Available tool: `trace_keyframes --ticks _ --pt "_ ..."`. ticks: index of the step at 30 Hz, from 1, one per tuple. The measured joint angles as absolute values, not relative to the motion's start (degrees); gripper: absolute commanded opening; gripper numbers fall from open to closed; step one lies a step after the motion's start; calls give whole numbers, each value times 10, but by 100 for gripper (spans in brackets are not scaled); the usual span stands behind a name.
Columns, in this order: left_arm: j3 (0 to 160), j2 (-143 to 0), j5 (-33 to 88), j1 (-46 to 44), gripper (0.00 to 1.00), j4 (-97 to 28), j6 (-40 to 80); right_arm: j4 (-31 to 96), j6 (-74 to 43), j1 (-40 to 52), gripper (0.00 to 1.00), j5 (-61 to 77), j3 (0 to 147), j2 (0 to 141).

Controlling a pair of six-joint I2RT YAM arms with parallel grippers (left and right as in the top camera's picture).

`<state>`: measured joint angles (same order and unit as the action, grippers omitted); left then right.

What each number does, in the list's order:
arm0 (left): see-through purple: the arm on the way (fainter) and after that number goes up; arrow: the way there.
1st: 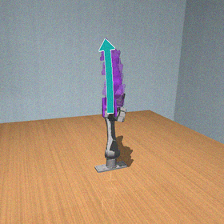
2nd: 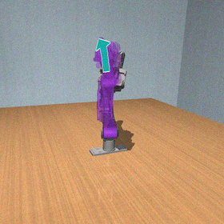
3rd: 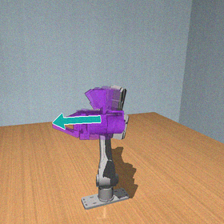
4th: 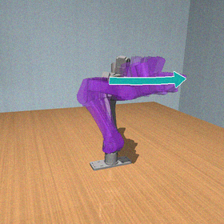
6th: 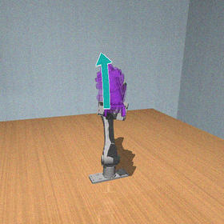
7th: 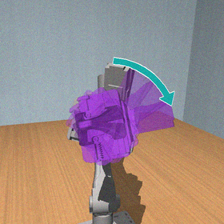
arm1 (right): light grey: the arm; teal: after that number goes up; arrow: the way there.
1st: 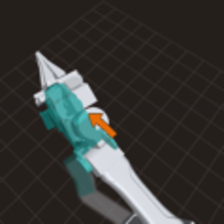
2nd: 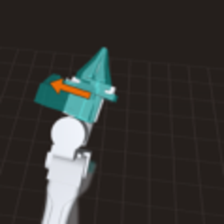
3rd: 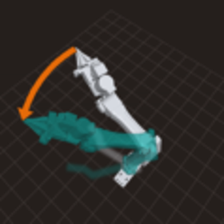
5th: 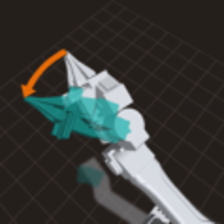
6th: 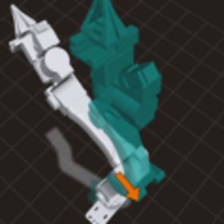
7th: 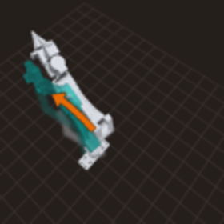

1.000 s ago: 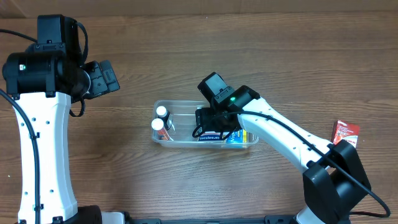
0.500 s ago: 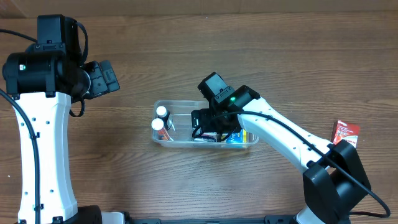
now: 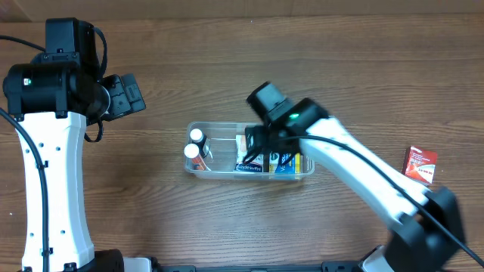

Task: Pack container
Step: 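Release the white box and move the right gripper to the red box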

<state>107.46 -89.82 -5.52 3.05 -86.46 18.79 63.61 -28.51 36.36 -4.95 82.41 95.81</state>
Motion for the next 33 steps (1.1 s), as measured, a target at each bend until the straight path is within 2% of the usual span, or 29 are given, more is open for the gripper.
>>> trace_keyframes --ticks 3,7,11,15,23,33 --pt "1075 -898 -54 30 100 -865 184 661 -284 319 100 -91 866 891" --pt "1075 -898 -53 30 100 -865 181 699 -285 175 100 -123 891 808" --pt "1075 -898 -53 30 100 -866 180 740 -285 14 100 -119 893 811" --pt "1075 -898 -53 30 100 -866 180 757 -274 -107 100 -97 891 857" --pt "1075 -898 -53 30 100 -866 180 757 -119 -243 100 -88 879 955" --pt "1075 -898 -49 30 100 -866 180 671 -41 -293 100 -59 773 1026"
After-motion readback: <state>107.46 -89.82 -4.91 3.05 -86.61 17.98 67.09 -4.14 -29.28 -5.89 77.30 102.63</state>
